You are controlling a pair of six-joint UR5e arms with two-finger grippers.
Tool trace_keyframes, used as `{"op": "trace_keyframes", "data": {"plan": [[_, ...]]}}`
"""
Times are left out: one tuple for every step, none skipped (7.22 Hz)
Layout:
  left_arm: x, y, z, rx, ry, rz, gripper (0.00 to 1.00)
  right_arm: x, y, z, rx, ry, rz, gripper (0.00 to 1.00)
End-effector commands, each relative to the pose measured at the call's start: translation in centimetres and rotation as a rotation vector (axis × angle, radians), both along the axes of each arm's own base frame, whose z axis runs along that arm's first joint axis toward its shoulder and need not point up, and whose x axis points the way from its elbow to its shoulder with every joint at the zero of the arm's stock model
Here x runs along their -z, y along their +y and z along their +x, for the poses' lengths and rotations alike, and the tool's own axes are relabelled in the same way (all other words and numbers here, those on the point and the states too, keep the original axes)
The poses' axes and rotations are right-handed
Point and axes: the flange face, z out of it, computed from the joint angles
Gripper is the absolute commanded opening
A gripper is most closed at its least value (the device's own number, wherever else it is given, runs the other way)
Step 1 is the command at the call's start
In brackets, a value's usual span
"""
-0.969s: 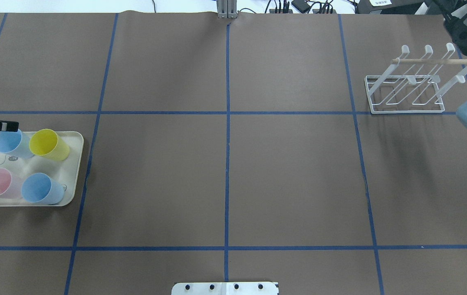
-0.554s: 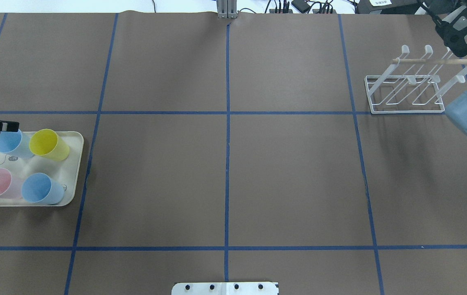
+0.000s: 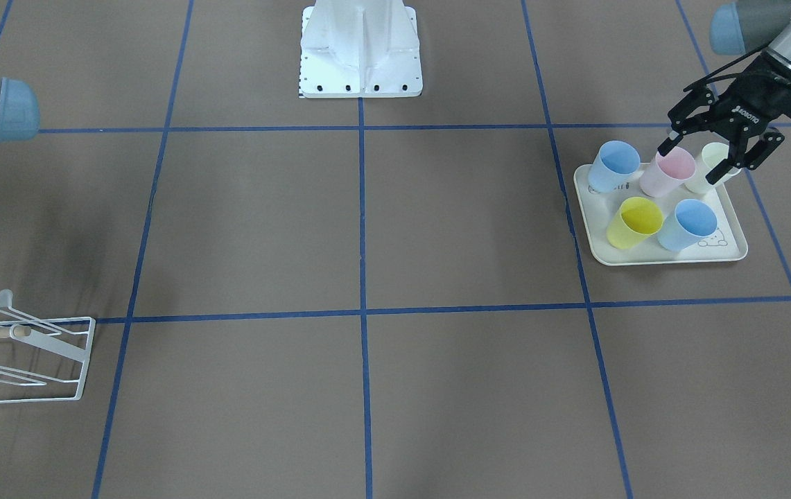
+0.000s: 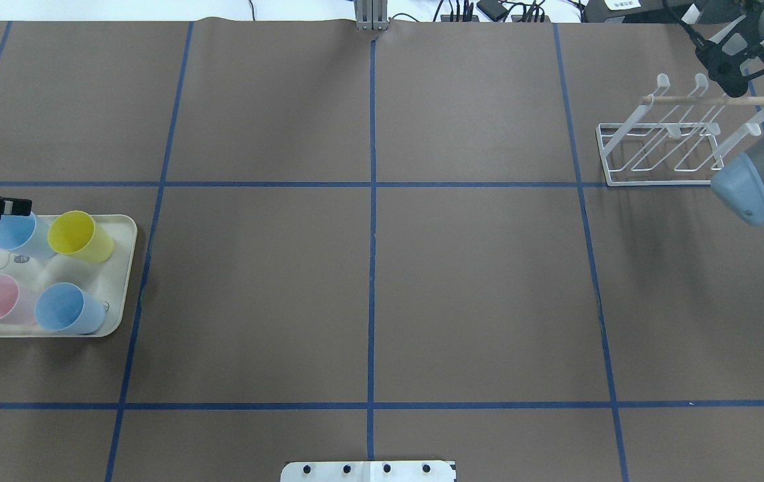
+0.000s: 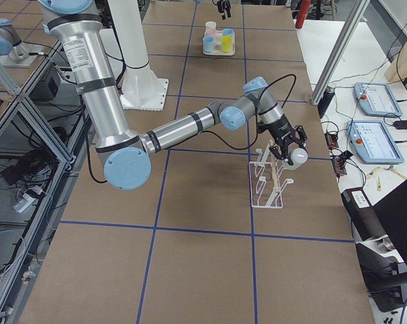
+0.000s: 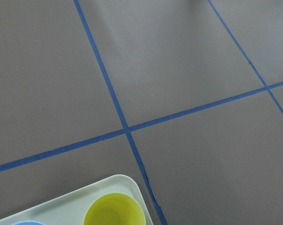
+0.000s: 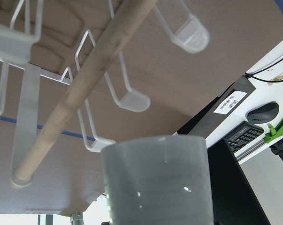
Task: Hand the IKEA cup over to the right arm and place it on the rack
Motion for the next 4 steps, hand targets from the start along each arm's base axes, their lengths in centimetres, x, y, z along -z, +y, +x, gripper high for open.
{"op": "trace_keyframes", "data": {"plan": [[0.04,0.00,0.02,0.000,0.001,0.002,1.00,-1.33,0.43,-1.62,-0.019,0.008,-0.007,0.00],[-0.27,-0.06,0.05,0.000,0.000,0.000,1.00,-1.64,0.46,-2.12,-0.022,0.016,-0.006,0.00],[-0.42,-0.09,0.06,-0.001,-0.002,-0.001,1.00,-1.76,0.50,-2.41,-0.021,0.016,-0.006,0.00],[-0.43,-0.09,0.06,-0.001,-0.002,-0.001,1.00,-1.93,0.58,-2.58,-0.023,0.016,-0.008,0.00]]}}
